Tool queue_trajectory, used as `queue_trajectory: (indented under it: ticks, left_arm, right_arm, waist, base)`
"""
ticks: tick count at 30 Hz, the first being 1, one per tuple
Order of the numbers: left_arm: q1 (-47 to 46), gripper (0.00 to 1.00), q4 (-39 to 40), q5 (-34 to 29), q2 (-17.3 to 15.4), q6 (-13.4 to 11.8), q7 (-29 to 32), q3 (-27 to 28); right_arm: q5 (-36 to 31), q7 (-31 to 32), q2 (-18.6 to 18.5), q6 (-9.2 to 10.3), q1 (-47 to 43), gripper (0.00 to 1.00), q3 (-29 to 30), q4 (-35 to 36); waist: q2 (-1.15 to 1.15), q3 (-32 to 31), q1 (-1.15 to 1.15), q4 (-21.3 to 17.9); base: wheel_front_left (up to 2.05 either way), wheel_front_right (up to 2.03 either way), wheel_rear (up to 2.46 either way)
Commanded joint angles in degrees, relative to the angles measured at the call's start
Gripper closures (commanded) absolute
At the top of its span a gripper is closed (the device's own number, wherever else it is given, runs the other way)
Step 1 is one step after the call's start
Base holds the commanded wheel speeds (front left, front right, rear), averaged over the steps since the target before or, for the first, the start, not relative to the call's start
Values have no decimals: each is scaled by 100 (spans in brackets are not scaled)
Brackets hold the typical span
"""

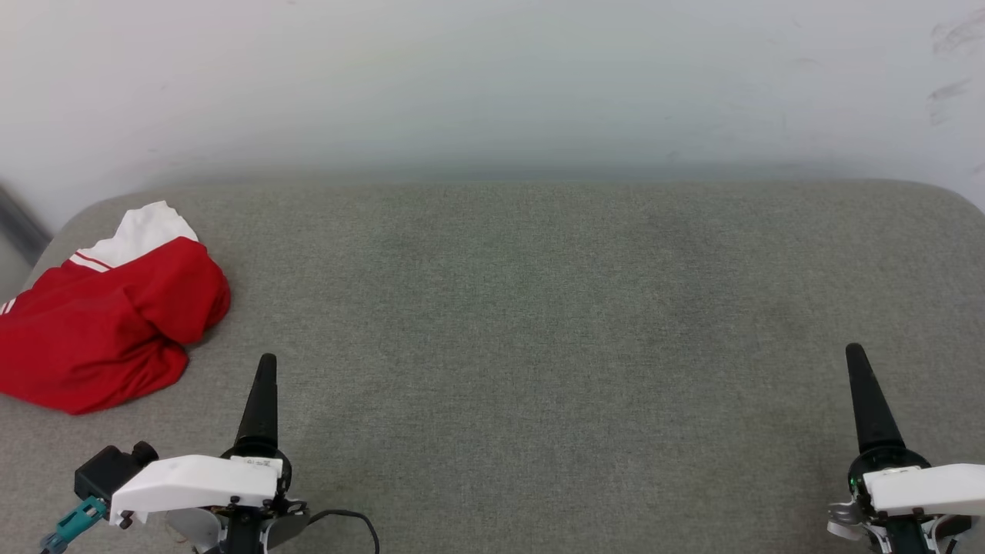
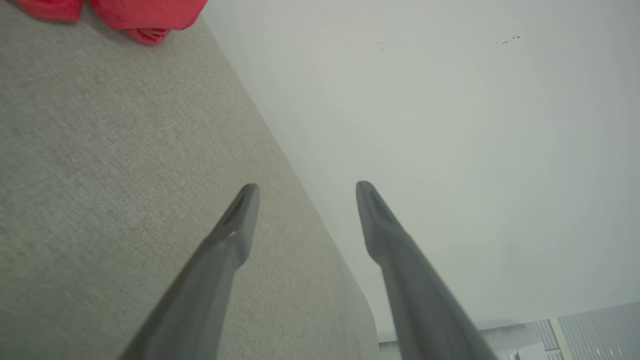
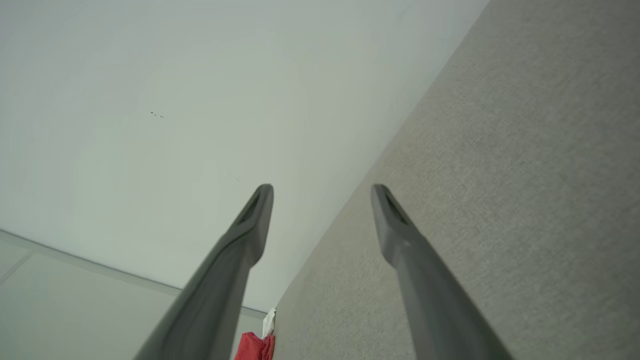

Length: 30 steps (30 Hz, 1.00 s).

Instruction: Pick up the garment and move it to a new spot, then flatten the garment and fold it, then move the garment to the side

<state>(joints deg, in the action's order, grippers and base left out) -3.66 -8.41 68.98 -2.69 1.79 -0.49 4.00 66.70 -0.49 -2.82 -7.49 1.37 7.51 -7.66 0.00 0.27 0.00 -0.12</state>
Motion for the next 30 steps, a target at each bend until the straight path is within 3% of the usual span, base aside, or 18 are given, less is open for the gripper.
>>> queue_trajectory:
  ticks: [1, 16, 30]
  left_arm:
    - [-28, 0, 132, -172, -15, -35, -46, -23]
    - [96, 0, 244, -1843, -18, -416, -359, -304]
    - [230, 0, 280, -2920, -20, -472, -612, -471]
  right_arm:
    - [-195, -39, -14, 0, 38, 0, -14, 145]
    - [-2079, -354, -13, 0, -170, 0, -216, 478]
    - [-3285, -610, -13, 0, -360, 0, -228, 609]
  waist:
    - [0, 0, 0, 1]
    - [0, -6, 0, 3]
    - [0, -30, 0, 5]
  base:
    - [0, 0, 0]
    - [0, 0, 0]
    - [0, 0, 0]
